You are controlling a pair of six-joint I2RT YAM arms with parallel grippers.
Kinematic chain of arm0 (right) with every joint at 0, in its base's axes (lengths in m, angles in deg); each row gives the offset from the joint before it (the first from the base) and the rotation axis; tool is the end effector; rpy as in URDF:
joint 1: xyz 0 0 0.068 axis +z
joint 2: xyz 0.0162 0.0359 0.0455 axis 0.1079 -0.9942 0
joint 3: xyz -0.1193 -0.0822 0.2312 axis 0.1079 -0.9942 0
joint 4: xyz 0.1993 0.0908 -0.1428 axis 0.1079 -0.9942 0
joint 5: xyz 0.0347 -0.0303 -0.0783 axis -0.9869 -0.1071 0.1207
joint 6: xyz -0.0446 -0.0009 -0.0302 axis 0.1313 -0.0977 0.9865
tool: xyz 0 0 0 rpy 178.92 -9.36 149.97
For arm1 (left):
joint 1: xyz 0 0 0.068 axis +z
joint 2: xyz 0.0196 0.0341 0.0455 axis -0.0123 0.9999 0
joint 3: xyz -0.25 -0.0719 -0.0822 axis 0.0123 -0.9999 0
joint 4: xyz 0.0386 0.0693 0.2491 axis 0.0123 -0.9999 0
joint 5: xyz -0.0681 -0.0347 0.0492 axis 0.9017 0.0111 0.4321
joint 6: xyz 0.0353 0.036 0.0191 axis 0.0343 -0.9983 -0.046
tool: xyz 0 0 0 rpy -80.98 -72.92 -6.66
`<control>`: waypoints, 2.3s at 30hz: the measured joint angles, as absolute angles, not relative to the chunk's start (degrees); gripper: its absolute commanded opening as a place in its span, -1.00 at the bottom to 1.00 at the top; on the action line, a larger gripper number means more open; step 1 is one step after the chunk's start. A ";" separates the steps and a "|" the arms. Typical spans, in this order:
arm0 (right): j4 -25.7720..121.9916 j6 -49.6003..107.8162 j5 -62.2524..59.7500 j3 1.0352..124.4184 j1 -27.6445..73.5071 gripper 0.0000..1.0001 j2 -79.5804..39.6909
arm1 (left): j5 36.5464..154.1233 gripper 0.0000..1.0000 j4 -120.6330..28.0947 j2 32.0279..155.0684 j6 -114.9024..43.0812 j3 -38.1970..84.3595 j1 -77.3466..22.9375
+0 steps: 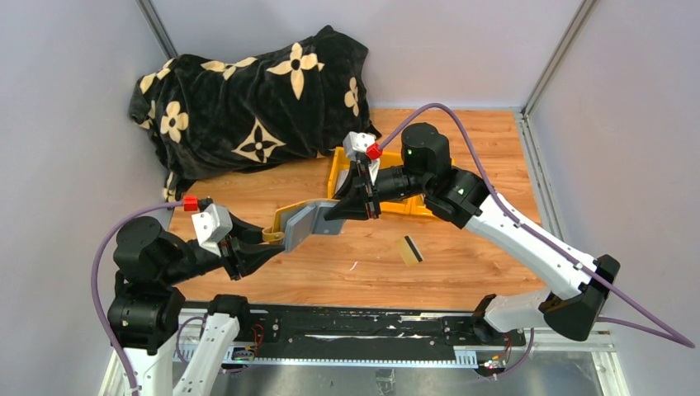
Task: Take the credit cards out of the card holder
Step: Remove the credit card from the card holder.
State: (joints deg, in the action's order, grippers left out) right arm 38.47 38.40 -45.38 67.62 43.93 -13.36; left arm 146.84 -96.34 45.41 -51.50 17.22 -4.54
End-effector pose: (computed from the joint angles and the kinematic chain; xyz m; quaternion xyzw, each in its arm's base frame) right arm 0.1597 0.2347 0.4462 -0.5584 0.4592 0.5399 0.4310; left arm 0.0265 -0.0326 0.4211 0.3682 0.6353 -0.3778 0.5641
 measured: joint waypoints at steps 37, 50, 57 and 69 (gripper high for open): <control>49.15 32.31 -52.11 64.04 46.16 -1.00 -10.04 | 141.09 -0.56 -80.62 42.02 -30.89 13.72 -4.56; 52.39 26.91 -54.76 64.06 46.34 -1.00 -11.46 | 129.66 0.05 -79.77 39.77 -28.55 10.88 -4.63; 52.58 23.98 -57.44 64.46 46.34 -1.00 -11.90 | 130.62 0.33 -79.03 39.79 -26.56 10.51 -4.63; 51.62 23.17 -58.45 66.47 46.34 -1.00 -12.03 | 146.60 0.35 -64.03 39.81 -10.65 6.44 -4.58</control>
State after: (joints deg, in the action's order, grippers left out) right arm 51.62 23.17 -58.45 66.47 46.34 -12.03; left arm 146.60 -64.03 39.81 -10.65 6.44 -4.58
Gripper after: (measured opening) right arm 0.187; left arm 0.682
